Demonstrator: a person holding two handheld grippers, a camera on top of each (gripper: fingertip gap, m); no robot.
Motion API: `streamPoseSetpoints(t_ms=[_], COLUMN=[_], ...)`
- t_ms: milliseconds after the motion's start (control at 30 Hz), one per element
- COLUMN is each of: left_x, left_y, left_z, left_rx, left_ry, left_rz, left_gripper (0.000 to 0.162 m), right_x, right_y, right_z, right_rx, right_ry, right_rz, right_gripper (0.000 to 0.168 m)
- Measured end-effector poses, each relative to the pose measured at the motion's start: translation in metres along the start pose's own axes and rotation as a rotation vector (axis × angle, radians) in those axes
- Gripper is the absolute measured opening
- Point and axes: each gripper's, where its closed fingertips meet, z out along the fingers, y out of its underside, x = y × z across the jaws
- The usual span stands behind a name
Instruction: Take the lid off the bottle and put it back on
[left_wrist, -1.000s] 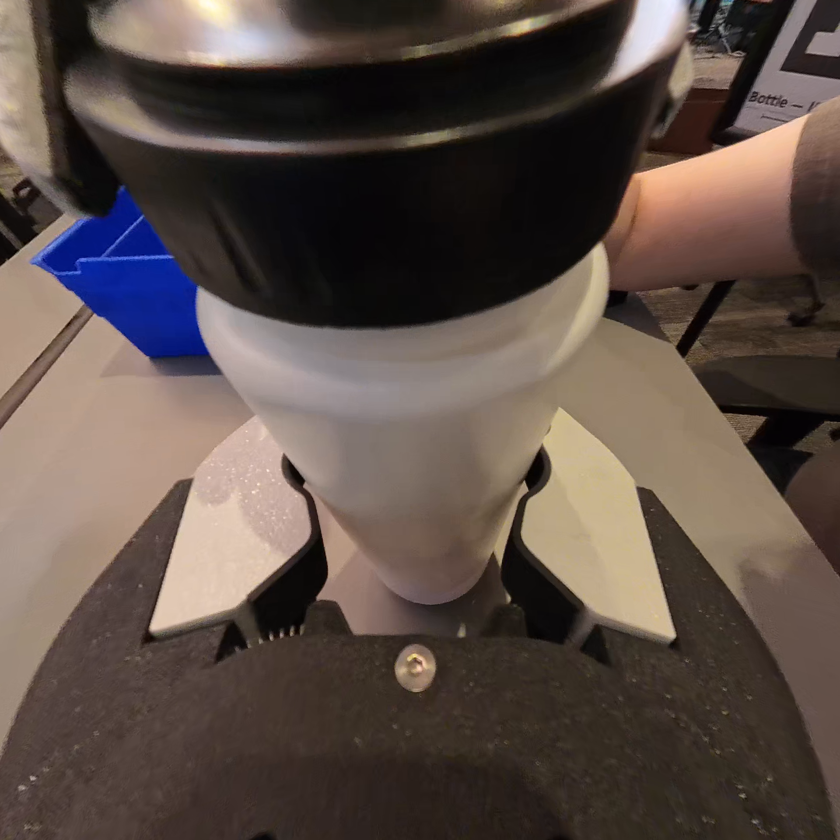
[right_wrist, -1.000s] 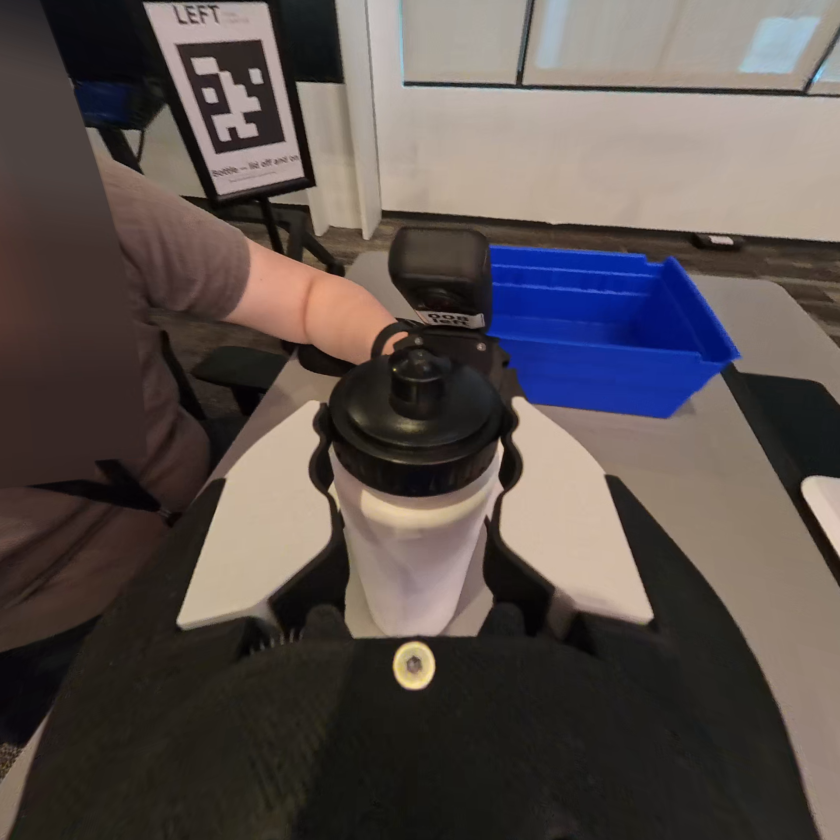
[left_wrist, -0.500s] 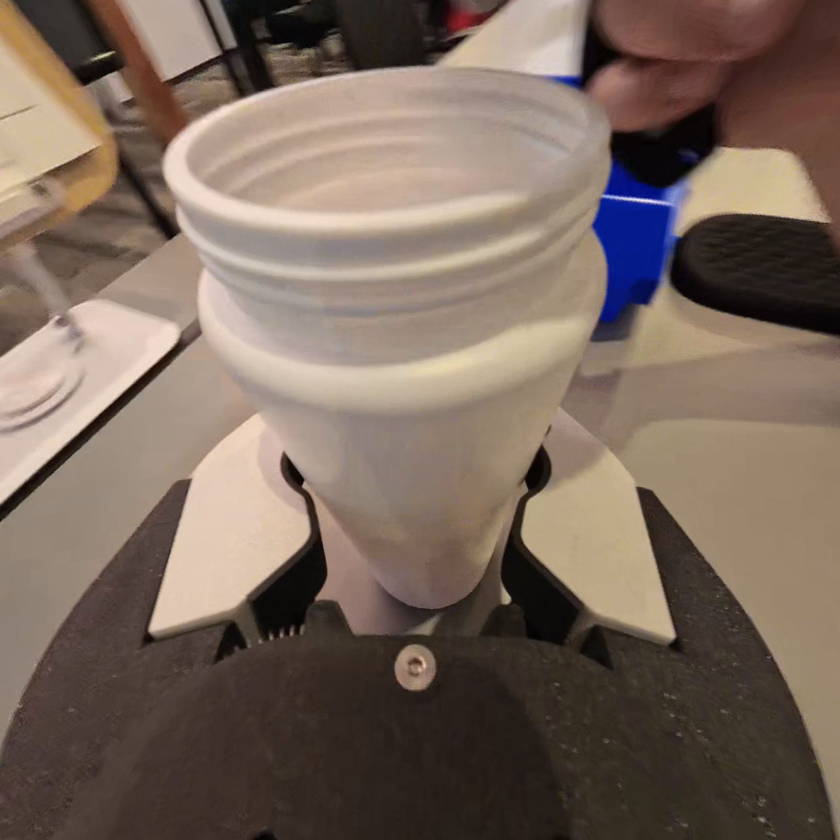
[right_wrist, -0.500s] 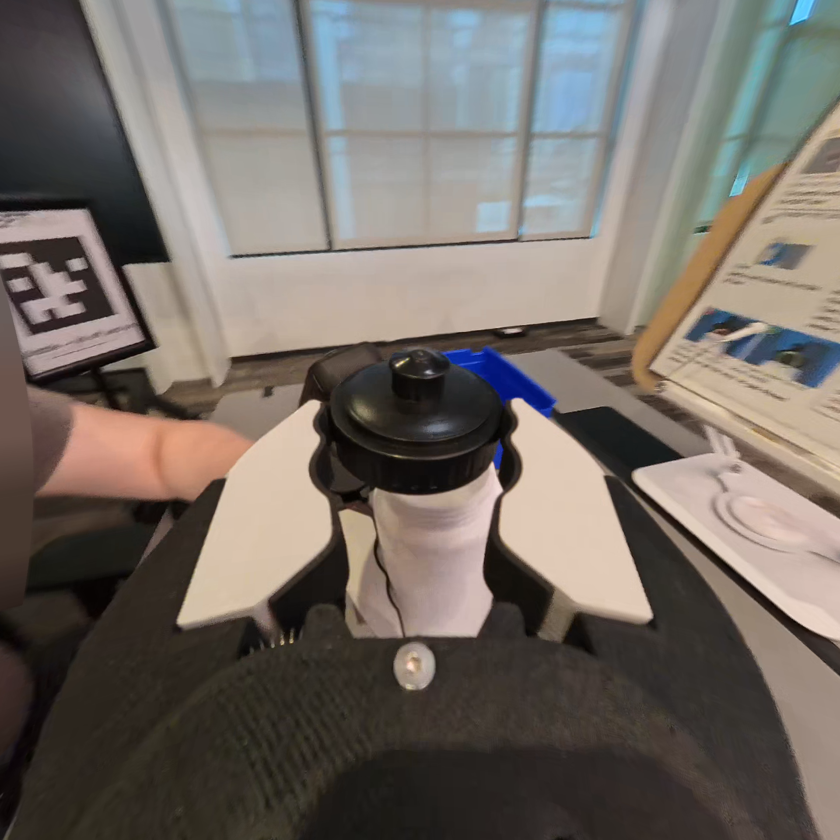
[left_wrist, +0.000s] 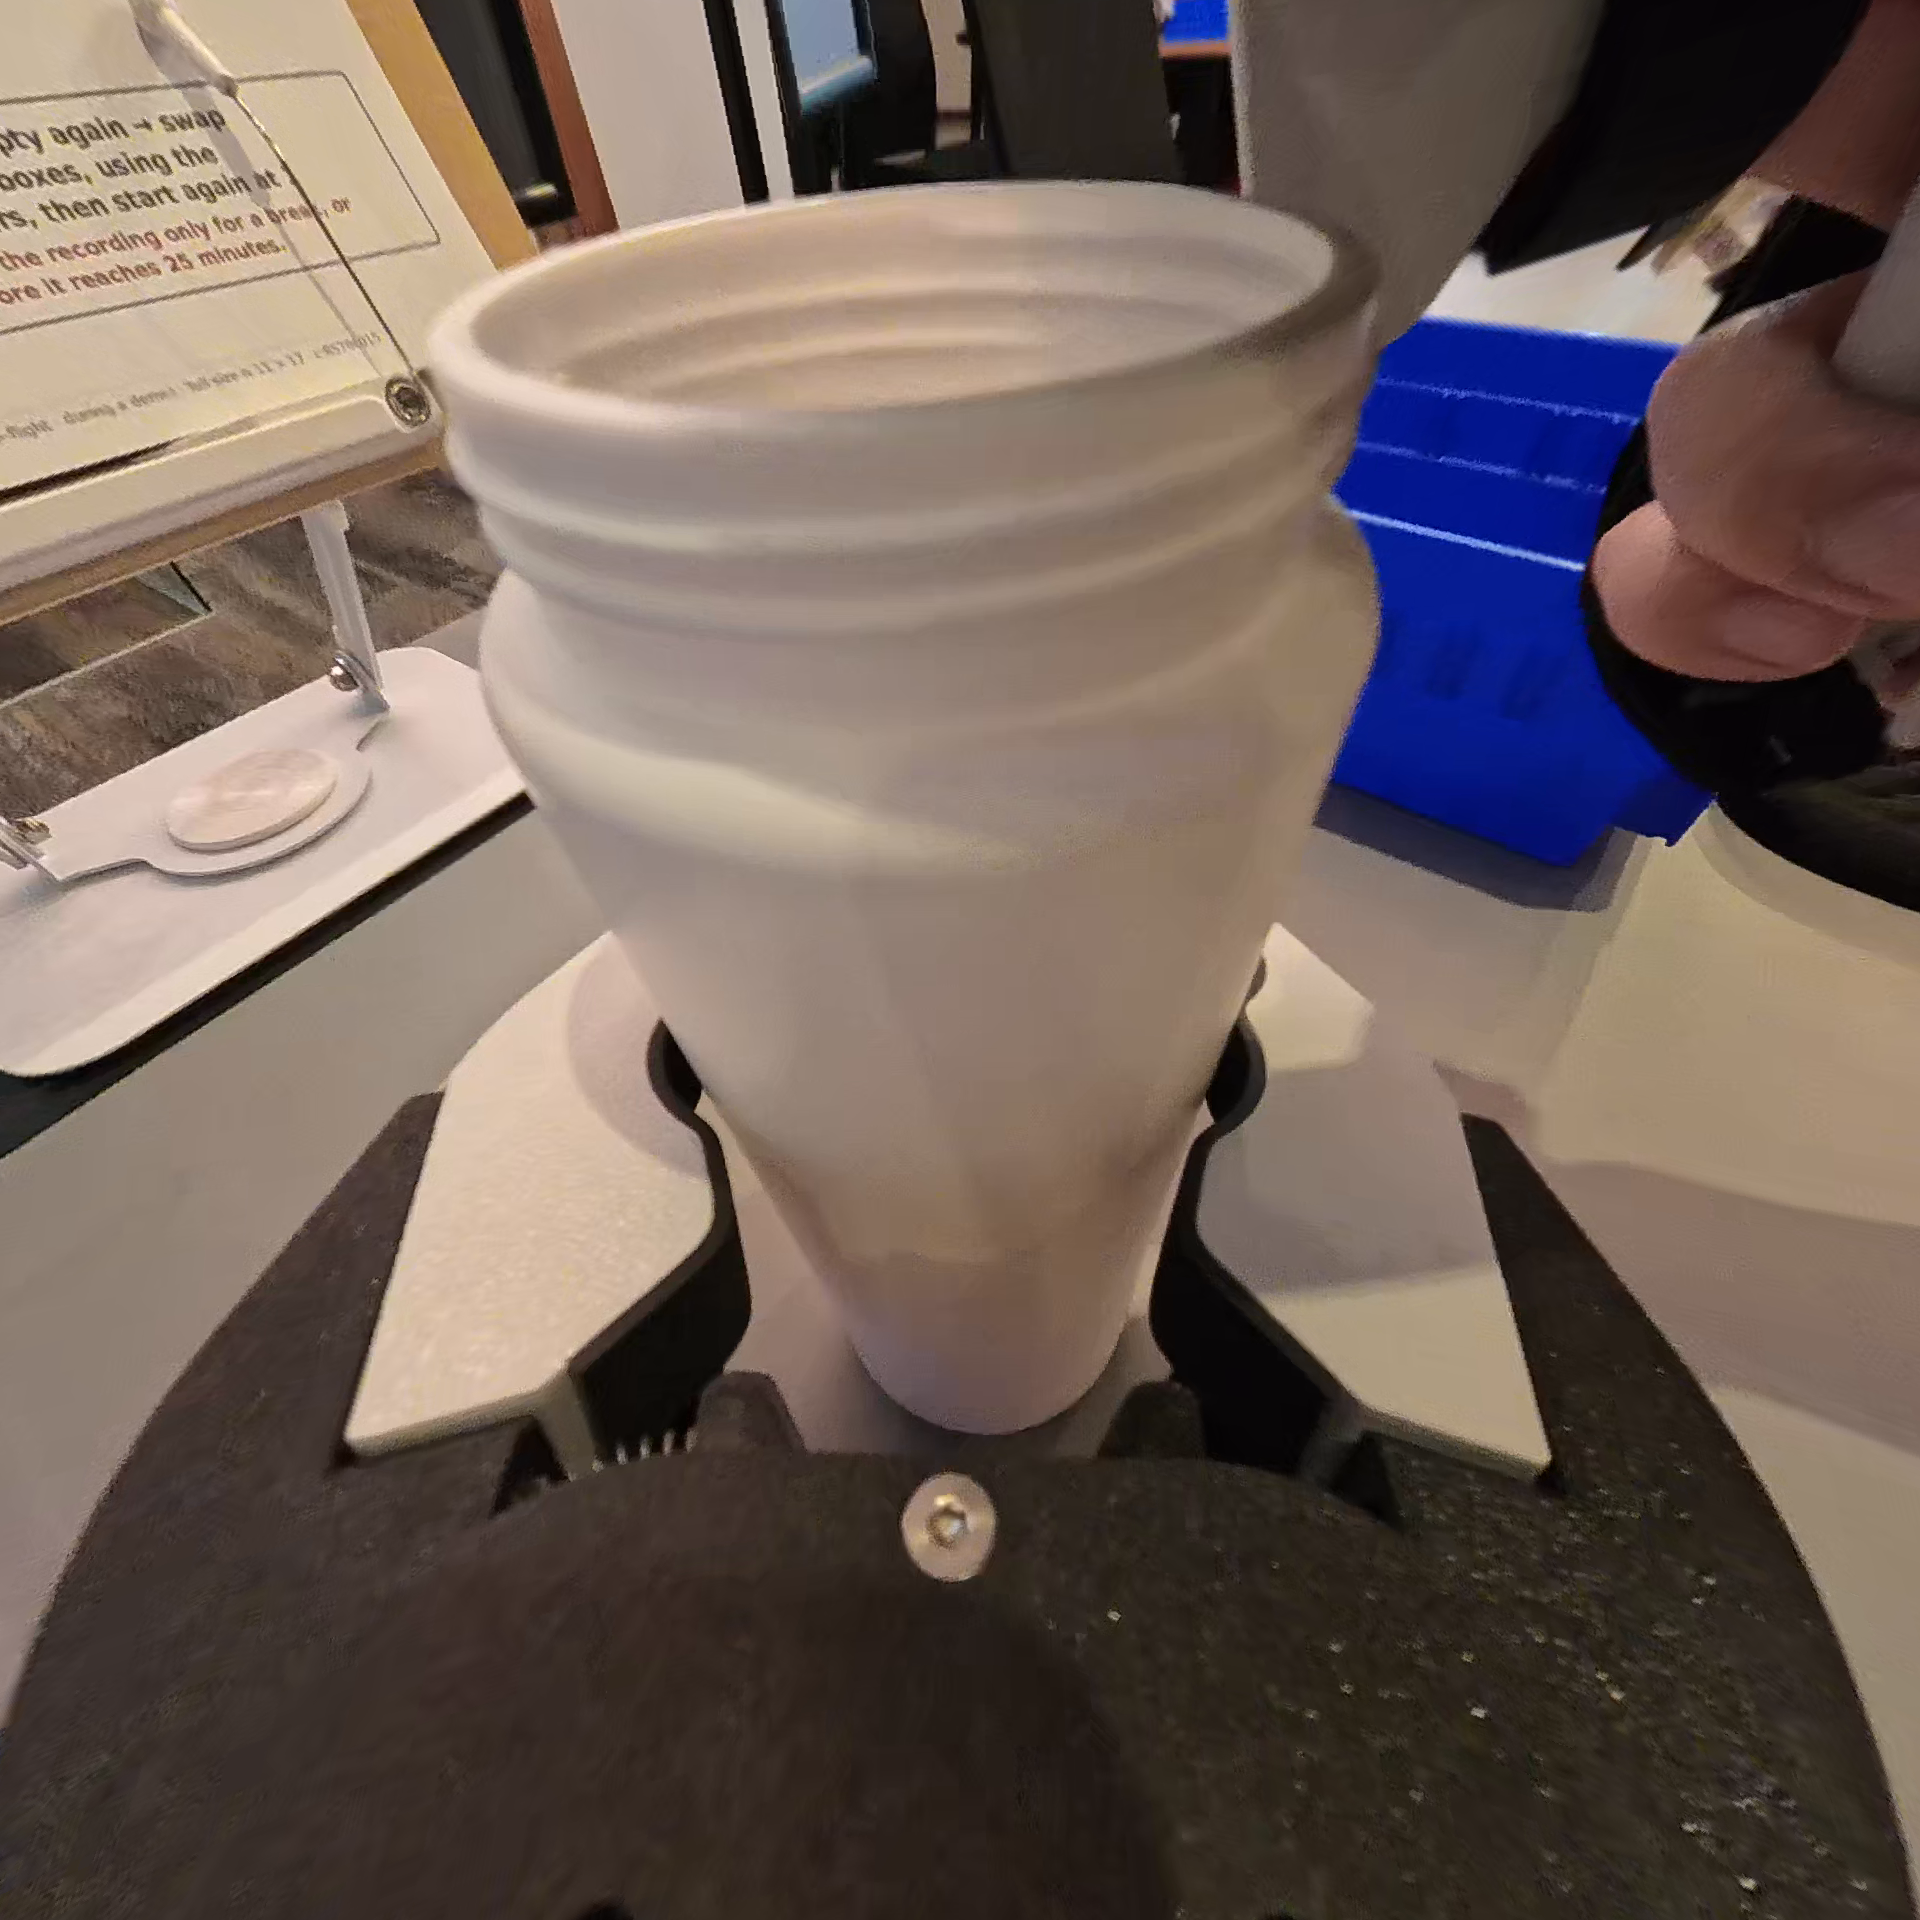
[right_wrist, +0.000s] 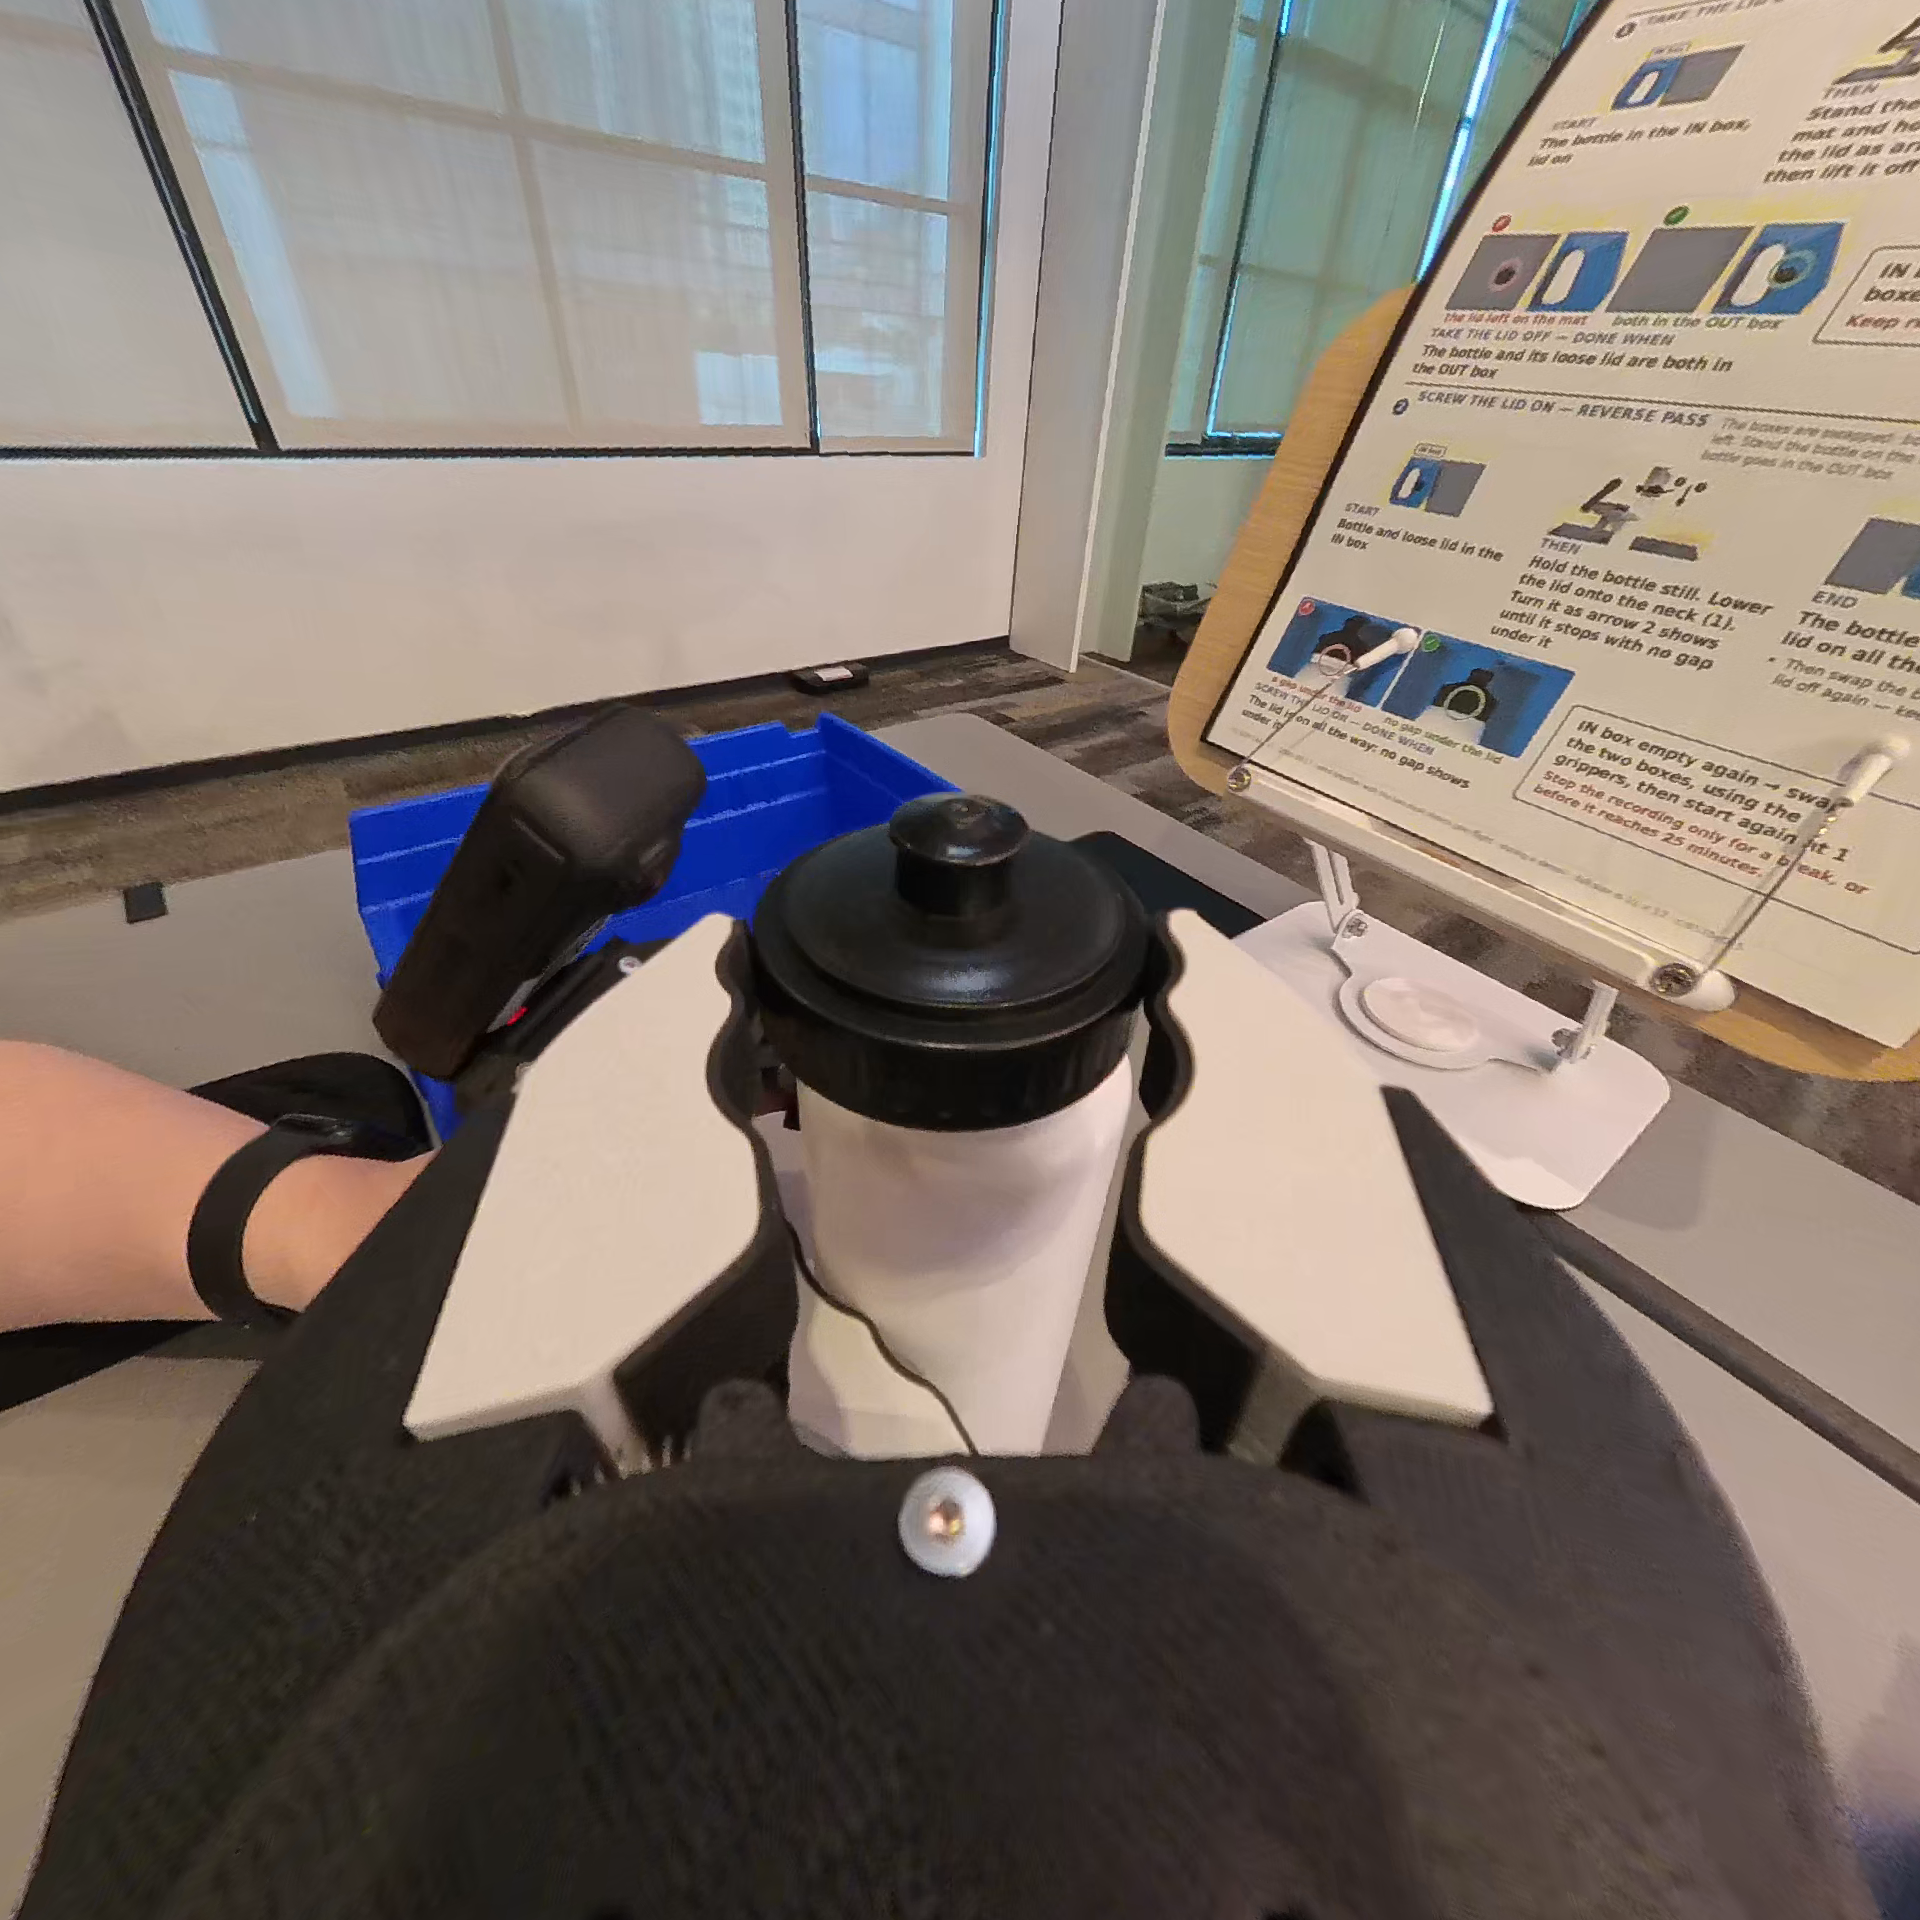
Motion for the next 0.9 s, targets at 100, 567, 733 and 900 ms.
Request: streamPoseSetpoints(t_ms=[100, 567, 733, 900], left_x=[-0.001, 0.001, 0.002, 0.003], left_y=[-0.001, -0.002, -0.002, -0.002], left_z=[0.001, 0.001, 0.002, 0.002], left_rx=[0.018, 0.031, 0.025, 0.021], left_ry=[-0.003, 0.007, 0.016, 0.020], left_rz=[-0.002, -0.003, 0.001, 0.001], left_gripper=[0.098, 0.098, 0.098, 0.098], right_x=[0.002, 0.004, 0.005, 0.002], right_y=[0.008, 0.019, 0.020, 0.008], right_z=[0.005, 0.013, 0.014, 0.008], right_rx=[-0.056, -0.138, -0.161, -0.153], right_ry=[0.010, -0.011, -0.026, -0.066], right_rz=[-0.029, -0.020, 0.004, 0.040], right_gripper=[0.074, 0.074, 0.074, 0.076])
